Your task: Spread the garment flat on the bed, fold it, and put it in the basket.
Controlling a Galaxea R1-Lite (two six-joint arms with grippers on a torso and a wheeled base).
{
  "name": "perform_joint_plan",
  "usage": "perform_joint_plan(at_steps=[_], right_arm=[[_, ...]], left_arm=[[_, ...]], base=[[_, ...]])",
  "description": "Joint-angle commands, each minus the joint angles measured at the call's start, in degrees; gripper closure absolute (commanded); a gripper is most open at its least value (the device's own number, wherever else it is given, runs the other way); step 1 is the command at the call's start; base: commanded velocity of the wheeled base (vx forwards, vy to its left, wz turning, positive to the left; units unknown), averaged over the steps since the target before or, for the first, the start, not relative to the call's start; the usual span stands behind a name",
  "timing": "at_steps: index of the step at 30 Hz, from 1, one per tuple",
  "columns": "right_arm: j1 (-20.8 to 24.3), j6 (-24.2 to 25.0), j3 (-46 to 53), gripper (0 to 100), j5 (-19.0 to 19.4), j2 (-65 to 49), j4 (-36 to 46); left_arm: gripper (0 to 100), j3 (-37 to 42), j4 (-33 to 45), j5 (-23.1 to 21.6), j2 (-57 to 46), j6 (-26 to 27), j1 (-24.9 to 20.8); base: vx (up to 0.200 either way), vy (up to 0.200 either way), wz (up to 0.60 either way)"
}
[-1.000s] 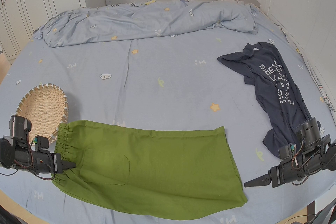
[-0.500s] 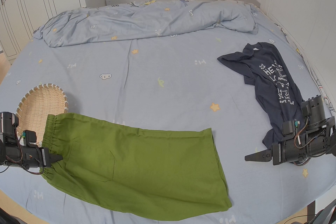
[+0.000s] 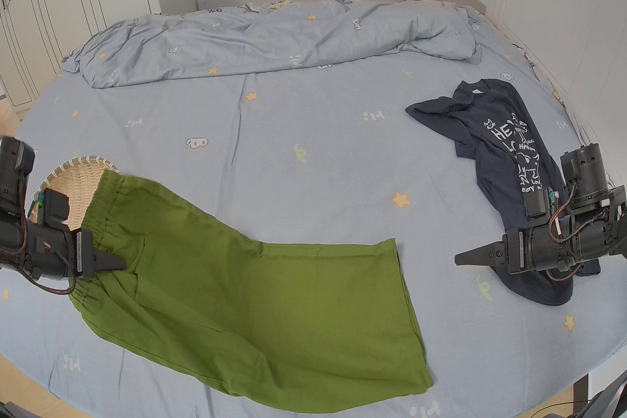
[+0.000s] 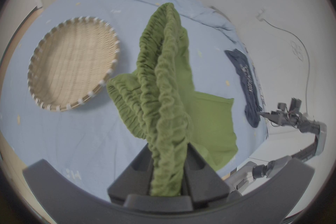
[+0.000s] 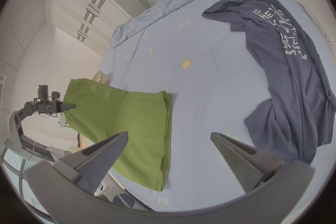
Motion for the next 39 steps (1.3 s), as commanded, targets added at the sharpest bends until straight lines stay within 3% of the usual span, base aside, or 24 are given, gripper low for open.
perform_joint_plan(at_steps=[1, 2, 5, 9, 10, 17, 19, 24, 39], right_arm=[[-1.3, -0.07, -2.68, 0, 0.07, 2.37, 0.88], [-1.39, -0.07, -2.68, 0, 0.07, 2.37, 0.88], [-1.48, -0.07, -2.68, 0, 0.07, 2.37, 0.97], [-1.48, -0.07, -2.68, 0, 0.07, 2.37, 0.97], [-1.3, -0.07, -2.59, 0, 0.07, 2.64, 0.97], [-1.13, -0.16, -2.59, 0, -0.01, 3.87, 0.97], [-1.21, -0.16, -2.59, 0, -0.01, 3.87, 0.97], [-1.13, -0.07, -2.5, 0, -0.01, 3.87, 0.88], [-1.3, -0.07, -2.32, 0, -0.19, 4.66, 0.88]], left_arm=[[100, -8.19, 5.44, 5.24, -2.67, -4.23, -14.41], [100, -9.07, 5.53, 6.91, -1.61, -5.72, -18.63], [100, -11.0, 5.44, 8.76, 1.11, -8.01, -23.73], [100, -11.53, 5.44, 9.11, 1.73, -8.45, -24.61], [100, -14.78, 5.44, 12.45, 6.56, -12.32, -31.11], [100, -21.29, 5.44, 19.13, 15.53, -19.0, -40.16], [100, -21.64, 5.44, 19.57, 16.4, -19.52, -40.78], [100, -27.09, 5.44, 23.52, 24.67, -26.55, -47.46], [100, -32.54, 5.0, 26.42, 34.16, -33.94, -53.17]], base=[[0.0, 0.0, 0.0], [0.0, 0.0, 0.0], [0.0, 0.0, 0.0], [0.0, 0.0, 0.0], [0.0, 0.0, 0.0], [0.0, 0.0, 0.0], [0.0, 0.0, 0.0], [0.0, 0.0, 0.0], [0.0, 0.0, 0.0]])
